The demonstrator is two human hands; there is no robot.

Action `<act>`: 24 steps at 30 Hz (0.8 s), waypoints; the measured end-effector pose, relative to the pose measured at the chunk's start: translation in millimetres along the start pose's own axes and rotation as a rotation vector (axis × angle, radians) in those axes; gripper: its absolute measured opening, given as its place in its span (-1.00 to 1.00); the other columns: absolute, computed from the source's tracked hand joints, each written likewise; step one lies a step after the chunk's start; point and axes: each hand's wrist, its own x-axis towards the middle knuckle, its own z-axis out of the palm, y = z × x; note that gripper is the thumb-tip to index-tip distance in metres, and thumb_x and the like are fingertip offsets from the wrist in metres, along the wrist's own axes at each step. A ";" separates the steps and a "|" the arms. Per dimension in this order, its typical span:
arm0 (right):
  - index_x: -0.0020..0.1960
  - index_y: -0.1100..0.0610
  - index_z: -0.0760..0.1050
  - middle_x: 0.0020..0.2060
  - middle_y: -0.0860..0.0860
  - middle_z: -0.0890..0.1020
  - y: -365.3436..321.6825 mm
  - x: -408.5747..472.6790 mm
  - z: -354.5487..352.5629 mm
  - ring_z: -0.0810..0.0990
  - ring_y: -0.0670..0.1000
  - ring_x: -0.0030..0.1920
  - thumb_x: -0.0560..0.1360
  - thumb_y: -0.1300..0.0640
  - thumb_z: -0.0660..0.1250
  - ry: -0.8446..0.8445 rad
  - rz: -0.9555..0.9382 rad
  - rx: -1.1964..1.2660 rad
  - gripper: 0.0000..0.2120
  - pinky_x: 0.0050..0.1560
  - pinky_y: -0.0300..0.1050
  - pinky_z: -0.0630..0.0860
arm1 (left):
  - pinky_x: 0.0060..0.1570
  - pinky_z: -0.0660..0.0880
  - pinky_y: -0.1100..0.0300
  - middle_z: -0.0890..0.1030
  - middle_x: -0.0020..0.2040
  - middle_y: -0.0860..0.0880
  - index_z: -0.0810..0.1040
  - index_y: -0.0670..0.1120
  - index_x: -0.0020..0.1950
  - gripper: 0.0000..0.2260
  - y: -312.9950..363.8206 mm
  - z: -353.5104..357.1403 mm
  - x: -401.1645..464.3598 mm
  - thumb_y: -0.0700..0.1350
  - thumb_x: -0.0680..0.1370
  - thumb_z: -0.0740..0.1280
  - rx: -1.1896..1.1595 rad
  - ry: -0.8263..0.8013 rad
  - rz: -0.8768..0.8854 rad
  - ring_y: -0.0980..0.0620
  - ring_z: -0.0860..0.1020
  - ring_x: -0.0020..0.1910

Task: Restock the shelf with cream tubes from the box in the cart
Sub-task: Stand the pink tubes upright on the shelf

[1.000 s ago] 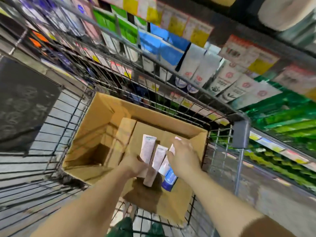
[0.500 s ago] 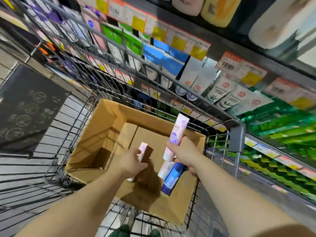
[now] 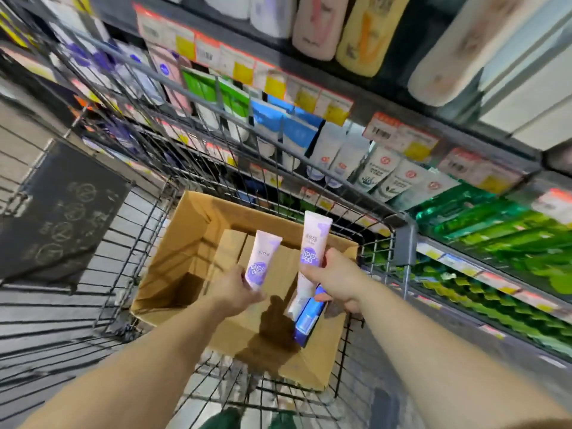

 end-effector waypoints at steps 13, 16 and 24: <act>0.03 0.06 0.55 -0.15 0.03 0.69 -91.0 -220.4 -142.5 0.67 0.05 -0.13 0.49 0.08 0.42 0.340 -0.465 0.110 -0.86 -0.02 0.07 0.64 | -0.21 0.51 0.19 0.61 -0.27 0.11 0.55 0.06 -0.07 -0.77 243.7 -85.0 -174.8 -0.05 0.37 0.55 -0.011 0.010 0.800 0.12 0.55 -0.29; 0.07 0.07 0.50 -0.15 -0.02 0.63 -89.2 -270.2 -193.8 0.62 -0.07 -0.16 0.54 0.17 0.37 0.409 -0.536 0.237 -0.87 -0.21 -0.14 0.64 | -0.31 0.43 0.23 0.55 -0.34 0.09 0.50 0.03 -0.13 -0.82 307.4 -67.7 -222.1 -0.13 0.46 0.49 -0.042 -0.010 0.949 0.22 0.46 -0.41; 0.00 0.03 0.49 -0.07 0.01 0.64 -39.6 -360.0 -345.9 0.60 -0.02 -0.21 0.50 0.09 0.41 0.668 -0.749 0.230 -0.87 -0.28 -0.17 0.52 | -0.18 0.49 0.35 0.69 -0.07 0.03 0.54 0.03 0.16 -0.75 444.9 35.4 -308.7 -0.07 0.50 0.42 -0.308 -0.241 1.132 0.23 0.59 -0.18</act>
